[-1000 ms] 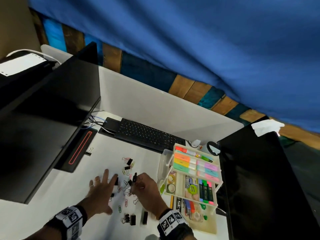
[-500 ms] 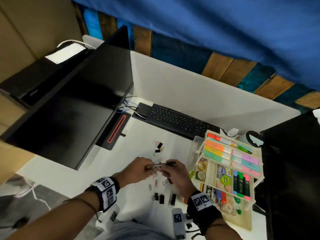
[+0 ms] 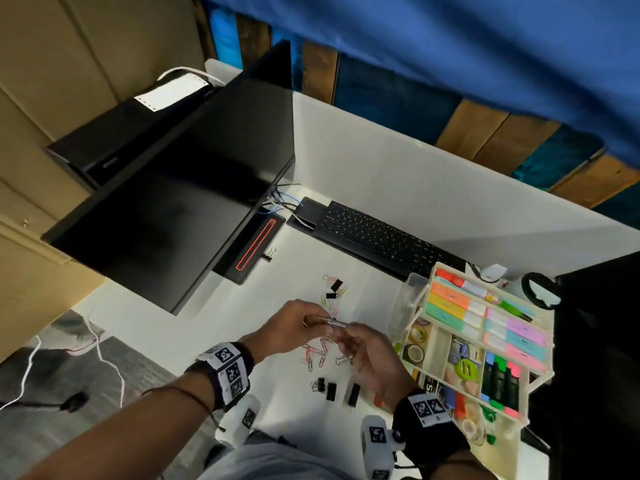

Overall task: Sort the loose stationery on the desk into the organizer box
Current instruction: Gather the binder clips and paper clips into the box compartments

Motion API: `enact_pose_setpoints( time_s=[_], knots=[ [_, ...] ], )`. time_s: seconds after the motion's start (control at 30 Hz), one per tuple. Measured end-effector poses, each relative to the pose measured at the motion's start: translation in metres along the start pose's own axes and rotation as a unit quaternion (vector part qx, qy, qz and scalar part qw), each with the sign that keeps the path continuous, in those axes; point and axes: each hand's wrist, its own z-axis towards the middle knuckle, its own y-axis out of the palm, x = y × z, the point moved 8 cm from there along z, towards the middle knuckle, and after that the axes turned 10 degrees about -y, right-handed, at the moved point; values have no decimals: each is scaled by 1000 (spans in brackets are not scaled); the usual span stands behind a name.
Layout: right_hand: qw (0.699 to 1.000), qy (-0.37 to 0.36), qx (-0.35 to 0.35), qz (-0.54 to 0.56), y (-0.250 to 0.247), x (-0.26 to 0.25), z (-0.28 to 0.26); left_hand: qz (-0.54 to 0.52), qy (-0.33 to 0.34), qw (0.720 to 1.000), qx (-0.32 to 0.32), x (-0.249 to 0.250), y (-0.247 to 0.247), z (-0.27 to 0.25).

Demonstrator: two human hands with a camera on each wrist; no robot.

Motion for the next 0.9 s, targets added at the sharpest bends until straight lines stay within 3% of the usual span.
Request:
enact_pose_setpoints(
  time_s=[0.23,0.37,0.53,0.6,0.67,0.8,0.9],
  knots=[
    [996,-18,-27,-81,-9,-22,-10,-238,-29,971,13,31,3,-4],
    [978,-103,-47,-173,-9,-48,-23,-240,-21,970,11,43,8,-4],
    [896,-238,-79,-367,-18,-98,-41,-150,-2,989,6,61,24,-1],
    [881,-264,-61,-388,-33,-123,-47,-136,-5,991,16,69,32,1],
    [858,-310,-28,-409,-52,-157,-54,-109,-5,994,20,77,42,4],
    [778,-435,66,-448,-109,-228,-61,-31,18,999,6,97,63,12],
    [742,-445,163,-475,-173,-261,-50,-9,28,1000,-8,108,79,13]
  ],
)
